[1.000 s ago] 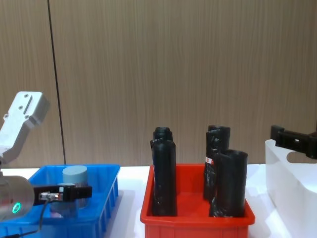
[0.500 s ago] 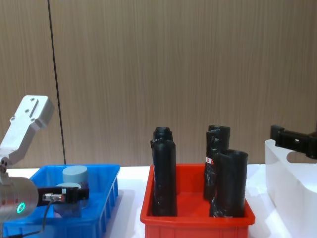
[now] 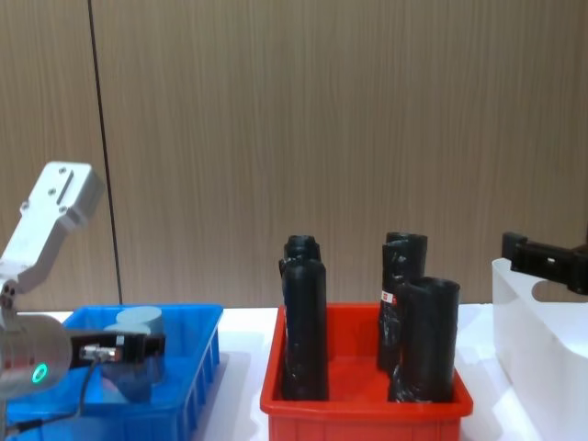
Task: Pick the cotton swabs from the blue box and place them into the white box.
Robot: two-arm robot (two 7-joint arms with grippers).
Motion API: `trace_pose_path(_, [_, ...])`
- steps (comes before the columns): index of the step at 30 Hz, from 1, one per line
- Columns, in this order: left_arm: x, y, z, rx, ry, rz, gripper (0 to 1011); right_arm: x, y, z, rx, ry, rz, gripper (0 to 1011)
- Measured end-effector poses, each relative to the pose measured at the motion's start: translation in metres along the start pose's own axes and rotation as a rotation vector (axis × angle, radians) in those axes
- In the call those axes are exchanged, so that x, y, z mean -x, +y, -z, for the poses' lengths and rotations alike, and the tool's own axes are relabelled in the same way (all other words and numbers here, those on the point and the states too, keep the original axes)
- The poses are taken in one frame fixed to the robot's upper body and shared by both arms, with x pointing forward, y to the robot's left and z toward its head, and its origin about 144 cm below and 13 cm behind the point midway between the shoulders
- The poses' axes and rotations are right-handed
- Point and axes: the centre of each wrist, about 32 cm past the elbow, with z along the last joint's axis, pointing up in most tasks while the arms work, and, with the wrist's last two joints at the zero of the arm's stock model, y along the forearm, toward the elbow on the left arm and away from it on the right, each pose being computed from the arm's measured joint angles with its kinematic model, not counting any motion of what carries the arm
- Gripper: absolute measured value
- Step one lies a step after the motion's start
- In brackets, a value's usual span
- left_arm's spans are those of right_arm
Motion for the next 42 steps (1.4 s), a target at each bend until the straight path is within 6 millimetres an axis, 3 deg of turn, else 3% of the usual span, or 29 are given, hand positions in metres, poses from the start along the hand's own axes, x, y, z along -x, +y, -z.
trace_pose_path(16, [0.006, 0.021, -0.026, 0.157, -0.096, 0.102, 671, 0.0, 0.0, 0.0, 0.0, 0.0, 0.0, 1002])
trace_pose_path(42, [0.005, 0.038, -0.058, 0.243, -0.136, 0.494, 671, 0.0, 0.0, 0.0, 0.0, 0.0, 0.0, 1002])
